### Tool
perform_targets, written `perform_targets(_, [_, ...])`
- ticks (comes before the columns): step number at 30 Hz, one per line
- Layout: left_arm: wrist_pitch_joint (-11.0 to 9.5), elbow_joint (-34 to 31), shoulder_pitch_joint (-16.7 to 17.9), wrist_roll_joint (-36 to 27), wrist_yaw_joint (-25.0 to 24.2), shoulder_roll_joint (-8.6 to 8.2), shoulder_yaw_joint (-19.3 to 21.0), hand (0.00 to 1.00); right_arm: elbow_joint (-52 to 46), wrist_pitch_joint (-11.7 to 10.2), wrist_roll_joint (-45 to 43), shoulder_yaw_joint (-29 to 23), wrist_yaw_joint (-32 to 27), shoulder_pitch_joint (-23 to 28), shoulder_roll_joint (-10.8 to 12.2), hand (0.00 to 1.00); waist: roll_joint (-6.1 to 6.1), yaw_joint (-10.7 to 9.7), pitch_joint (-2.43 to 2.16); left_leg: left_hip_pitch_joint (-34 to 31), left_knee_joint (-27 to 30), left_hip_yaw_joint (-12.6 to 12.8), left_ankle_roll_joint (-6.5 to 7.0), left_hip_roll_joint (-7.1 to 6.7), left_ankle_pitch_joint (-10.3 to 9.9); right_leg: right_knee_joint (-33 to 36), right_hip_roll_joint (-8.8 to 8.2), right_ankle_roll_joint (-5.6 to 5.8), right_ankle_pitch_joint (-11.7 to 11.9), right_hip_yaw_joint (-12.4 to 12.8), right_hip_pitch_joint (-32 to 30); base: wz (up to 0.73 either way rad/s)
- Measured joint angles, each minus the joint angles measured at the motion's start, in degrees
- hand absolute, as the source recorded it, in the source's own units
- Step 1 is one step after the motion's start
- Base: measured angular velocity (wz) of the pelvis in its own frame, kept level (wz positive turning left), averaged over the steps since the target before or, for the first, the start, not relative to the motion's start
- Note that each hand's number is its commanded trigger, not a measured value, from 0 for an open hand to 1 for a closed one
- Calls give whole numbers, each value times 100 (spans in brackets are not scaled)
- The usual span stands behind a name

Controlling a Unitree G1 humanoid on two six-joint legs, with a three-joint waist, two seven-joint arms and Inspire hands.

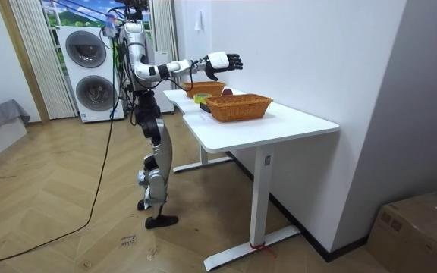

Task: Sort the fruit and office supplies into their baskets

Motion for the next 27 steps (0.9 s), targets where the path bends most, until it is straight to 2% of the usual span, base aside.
perform_targets(4, [6, -170, -4, 79, 0, 21, 1, 0, 0, 133, -163, 117, 484, 1, -36, 0, 3, 15, -1, 10, -12, -10, 1, 8, 0, 3, -3, 1, 1, -7, 3, 0])
perform_targets(6, [6, -218, -15, 108, 0, 21, 2, 0, -1, 212, -173, 231, 811, 3, -188, 0, 8, 11, -1, 15, -15, -12, 1, 11, 0, 7, -3, 1, 1, -1, 4, 0])
perform_targets(8, [6, -227, -20, 107, 2, 22, 3, 0, 0, 240, -173, 239, 1023, 3, -245, 0, 14, 20, 0, 16, -18, -12, 1, 13, 0, 9, -3, 1, 1, 3, 8, 0])
perform_targets(13, [7, -226, -63, 99, 4, 25, 0, 0, 0, 351, -301, 244, 1399, 5, -253, 0, 33, 20, 0, 15, -19, -12, 0, 16, 0, 11, 2, -2, 3, 26, 18, 0])
perform_targets(27, [6, -205, -152, 96, -60, 46, 1, 0, -6, 400, -388, 244, 2202, 6, -255, 0, 46, 25, -3, 14, -24, -33, 3, 2, 2, 9, 0, 1, 9, -9, 19, 0])
